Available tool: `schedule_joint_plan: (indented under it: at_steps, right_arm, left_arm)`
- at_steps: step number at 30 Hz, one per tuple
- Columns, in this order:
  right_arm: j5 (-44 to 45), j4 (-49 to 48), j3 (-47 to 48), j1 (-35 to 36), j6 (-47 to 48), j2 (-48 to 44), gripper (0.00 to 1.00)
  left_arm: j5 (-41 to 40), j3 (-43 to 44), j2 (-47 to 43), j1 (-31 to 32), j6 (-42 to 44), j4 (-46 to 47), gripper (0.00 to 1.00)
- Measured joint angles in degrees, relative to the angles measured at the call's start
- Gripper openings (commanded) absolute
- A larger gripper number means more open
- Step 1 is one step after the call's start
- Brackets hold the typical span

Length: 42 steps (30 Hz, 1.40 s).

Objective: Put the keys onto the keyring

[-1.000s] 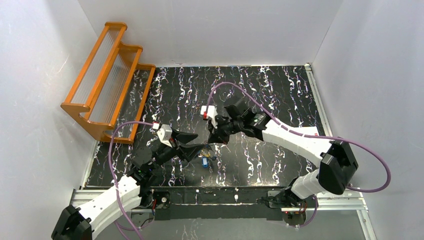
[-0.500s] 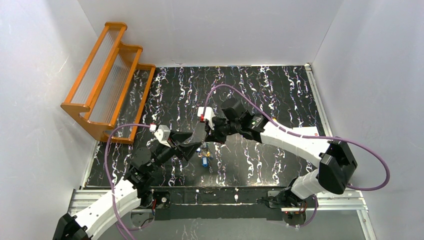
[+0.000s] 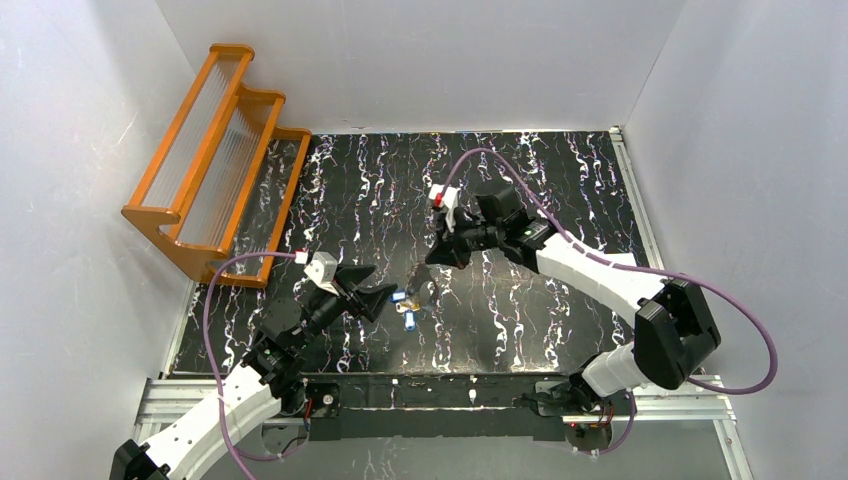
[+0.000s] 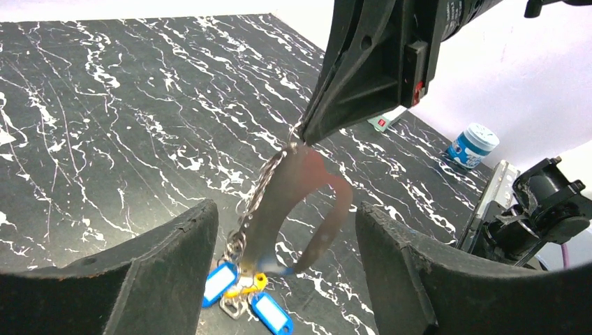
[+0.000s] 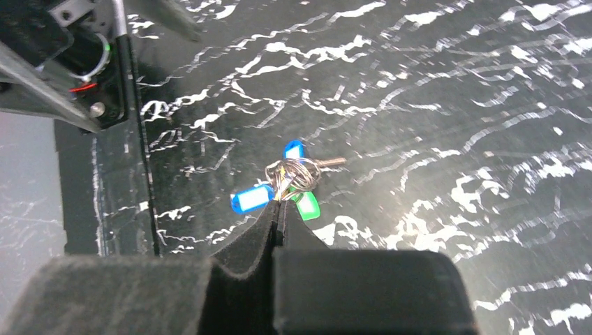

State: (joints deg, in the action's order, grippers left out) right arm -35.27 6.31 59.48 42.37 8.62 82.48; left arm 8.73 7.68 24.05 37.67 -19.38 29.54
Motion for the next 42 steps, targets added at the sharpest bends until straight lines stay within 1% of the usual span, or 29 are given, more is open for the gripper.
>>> schedule_joint_plan:
  at_steps: [5, 10, 14, 18, 23, 28, 32, 36, 37, 38, 40, 42]
  right_arm:
    - [3.63, 1.46, -0.87, -3.28, -0.52, -2.62, 0.01]
    - [9.81, 5.44, 1.03, -3.30, 2.19, -5.88, 0.01]
    - [14.38, 7.32, 3.45, -3.28, 4.26, -6.03, 0.01]
    - [16.33, 8.79, 4.28, -3.28, 6.05, -5.27, 0.01]
    - [15.98, 10.78, 7.41, -2.29, 7.65, 1.62, 0.01]
    - [14.14, 9.92, 8.50, 2.71, 8.28, 6.78, 0.01]
    - [10.62, 8.55, 8.15, 5.92, 7.69, 9.27, 0.01]
    - [6.73, 7.37, 7.39, 6.58, 5.97, 10.97, 0.02]
    - [5.86, 7.21, 7.30, 6.56, 5.38, 11.34, 0.04]
    - [5.35, 7.08, 7.30, 6.56, 5.05, 11.58, 0.10]
    - [4.37, 6.99, 7.28, 6.56, 4.44, 11.76, 0.29]
    - [3.48, 6.80, 7.28, 6.56, 3.67, 11.76, 0.46]
  left_arm:
    - [-0.52, 0.00, 0.00, 0.00, 0.11, -0.68, 0.70]
    - [-0.90, 0.00, -0.13, 0.00, 0.11, -1.20, 0.70]
    - [-1.29, 0.00, -0.90, 0.00, -0.07, -1.25, 0.72]
    - [-2.05, 0.00, -2.47, 0.00, -0.42, -1.25, 0.73]
    - [-2.58, -0.02, -4.22, 0.00, -1.25, -1.27, 0.74]
    - [-3.15, -0.04, -5.64, 0.00, -1.90, -1.57, 0.75]
    - [-3.65, -0.04, -6.27, 0.00, -2.05, -2.84, 0.75]
    - [-3.82, -0.04, -6.27, 0.00, -1.97, -4.50, 0.75]
    - [-3.85, -0.04, -6.27, 0.00, -1.92, -4.87, 0.75]
    - [-3.85, -0.04, -6.27, 0.00, -1.86, -5.09, 0.75]
    - [-3.87, -0.04, -6.27, 0.00, -1.79, -5.79, 0.75]
    - [-3.89, -0.04, -6.27, 0.00, -1.70, -6.40, 0.76]
